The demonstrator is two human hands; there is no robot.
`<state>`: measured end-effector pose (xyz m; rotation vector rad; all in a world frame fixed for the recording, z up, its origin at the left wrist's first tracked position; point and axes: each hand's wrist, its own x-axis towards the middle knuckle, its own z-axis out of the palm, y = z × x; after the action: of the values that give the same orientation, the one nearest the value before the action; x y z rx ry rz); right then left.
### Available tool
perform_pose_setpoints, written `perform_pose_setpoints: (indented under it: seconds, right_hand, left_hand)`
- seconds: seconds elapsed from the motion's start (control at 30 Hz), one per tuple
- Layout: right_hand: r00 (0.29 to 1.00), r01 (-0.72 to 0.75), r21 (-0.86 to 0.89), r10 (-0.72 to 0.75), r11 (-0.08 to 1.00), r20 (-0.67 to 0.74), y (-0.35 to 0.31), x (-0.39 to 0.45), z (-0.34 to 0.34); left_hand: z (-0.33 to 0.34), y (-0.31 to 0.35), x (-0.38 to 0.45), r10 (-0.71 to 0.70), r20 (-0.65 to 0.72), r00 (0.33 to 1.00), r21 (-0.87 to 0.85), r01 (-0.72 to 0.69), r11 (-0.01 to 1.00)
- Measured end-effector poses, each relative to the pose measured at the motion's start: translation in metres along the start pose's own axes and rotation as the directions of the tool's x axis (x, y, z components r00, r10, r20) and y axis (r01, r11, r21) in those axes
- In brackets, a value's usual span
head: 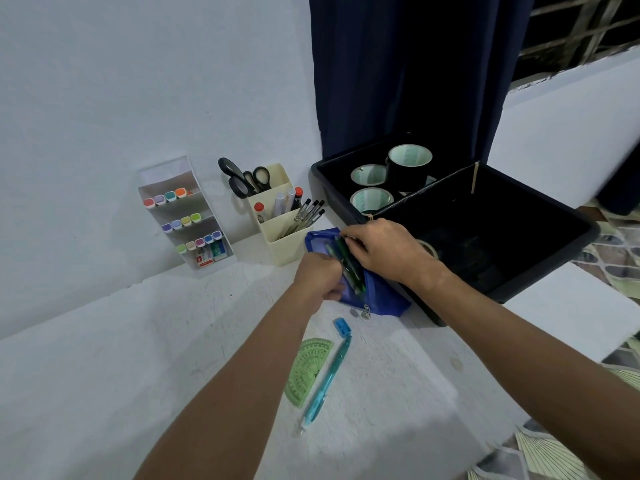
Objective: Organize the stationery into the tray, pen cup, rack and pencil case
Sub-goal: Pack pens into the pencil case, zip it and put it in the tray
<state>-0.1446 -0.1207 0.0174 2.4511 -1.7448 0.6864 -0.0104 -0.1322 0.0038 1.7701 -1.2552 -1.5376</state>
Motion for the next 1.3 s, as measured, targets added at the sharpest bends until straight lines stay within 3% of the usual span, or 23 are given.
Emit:
perform_pose_setpoints:
  seconds: [0.13, 0.3, 0.5, 0.7, 0.9, 0.97, 1.07, 1.3]
  right_hand:
    - [1.000, 0.001, -0.002, -0.001, 1.000, 0.005, -0.001, 0.001, 0.000]
    - [1.000, -0.002, -0.011, 0.003, 1.000, 0.008, -0.001, -0.001, 0.000]
    - [1.000, -0.006, 0.001, 0.006, 1.000, 0.018, 0.001, 0.001, 0.001]
    - [1.000, -0.015, 0.007, 0.015, 1.000, 0.019, 0.001, 0.001, 0.000]
    - [0.999, -0.023, 0.016, 0.022, 1.000, 0.027, -0.001, 0.001, 0.000]
    - [0.999, -0.020, 0.012, 0.020, 1.000, 0.031, -0.001, 0.000, 0.000]
    - [0.999, -0.015, 0.011, 0.015, 1.000, 0.030, -0.001, 0.000, -0.001]
    - [0.999, -0.012, -0.001, 0.012, 1.000, 0.043, -0.001, -0.001, 0.000]
  left_hand:
    - [0.004, 0.004, -0.007, 0.061, 0.084, 0.995, 0.174, -0.075, 0.982]
    - [0.009, 0.004, -0.008, 0.156, 0.130, 0.979, 0.152, -0.175, 0.973]
    - [-0.012, -0.009, -0.002, 0.187, 0.037, 0.982, 0.209, -0.191, 0.959]
    - [-0.050, -0.024, 0.001, 0.291, -0.030, 0.956, 0.417, -0.253, 0.873]
    - [-0.062, -0.033, -0.021, 0.226, 0.119, 0.967, 0.656, -0.247, 0.713]
    - [-0.055, -0.037, -0.035, 0.115, 0.230, 0.966, 0.714, -0.248, 0.655]
    - [-0.045, -0.046, -0.050, -0.092, 0.325, 0.941, 0.735, -0.190, 0.651]
    - [-0.038, -0.057, -0.054, 0.001, 0.275, 0.961, 0.776, -0.222, 0.591]
